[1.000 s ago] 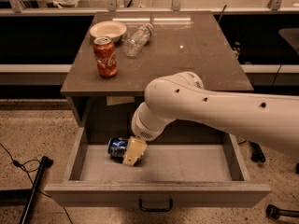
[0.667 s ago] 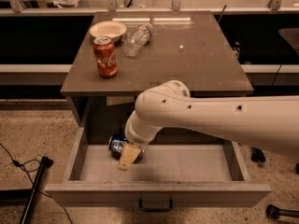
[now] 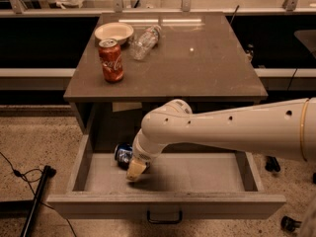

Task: Pick pepsi can from top drawer and place on counter

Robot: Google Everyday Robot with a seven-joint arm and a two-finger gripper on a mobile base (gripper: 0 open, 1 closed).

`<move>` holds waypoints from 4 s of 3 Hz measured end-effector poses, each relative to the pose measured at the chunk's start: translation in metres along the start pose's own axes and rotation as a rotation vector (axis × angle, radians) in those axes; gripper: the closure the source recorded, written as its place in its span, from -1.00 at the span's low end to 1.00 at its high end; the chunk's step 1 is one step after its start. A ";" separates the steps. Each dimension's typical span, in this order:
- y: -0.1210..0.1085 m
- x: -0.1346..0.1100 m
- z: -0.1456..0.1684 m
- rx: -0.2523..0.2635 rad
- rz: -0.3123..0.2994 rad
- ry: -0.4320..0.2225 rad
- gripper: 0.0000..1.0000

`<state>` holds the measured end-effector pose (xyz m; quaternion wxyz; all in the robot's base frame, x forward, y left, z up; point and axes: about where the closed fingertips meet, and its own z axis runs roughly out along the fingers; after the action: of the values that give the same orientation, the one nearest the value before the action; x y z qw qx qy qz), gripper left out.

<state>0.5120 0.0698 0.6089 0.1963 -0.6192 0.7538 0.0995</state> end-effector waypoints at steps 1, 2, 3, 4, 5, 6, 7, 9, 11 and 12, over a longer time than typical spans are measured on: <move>-0.005 0.007 0.010 0.003 0.031 0.004 0.03; -0.010 0.004 0.007 -0.001 0.059 -0.060 0.50; -0.012 -0.020 -0.040 0.027 0.056 -0.200 0.95; -0.021 -0.019 -0.126 0.100 0.008 -0.254 1.00; -0.039 -0.005 -0.223 0.183 -0.097 -0.208 1.00; -0.082 0.020 -0.287 0.228 -0.106 -0.122 1.00; -0.137 0.044 -0.292 0.182 -0.011 -0.019 1.00; -0.217 0.085 -0.272 -0.002 0.195 -0.023 0.49; -0.243 0.077 -0.311 0.083 0.210 -0.126 -0.44; -0.243 0.076 -0.309 0.080 0.209 -0.127 -0.90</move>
Offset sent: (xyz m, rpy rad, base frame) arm 0.0142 -0.0115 0.0036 0.1631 0.0080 -0.0590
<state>0.6835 -0.1714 0.8784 0.2570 -0.5213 0.8036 0.1284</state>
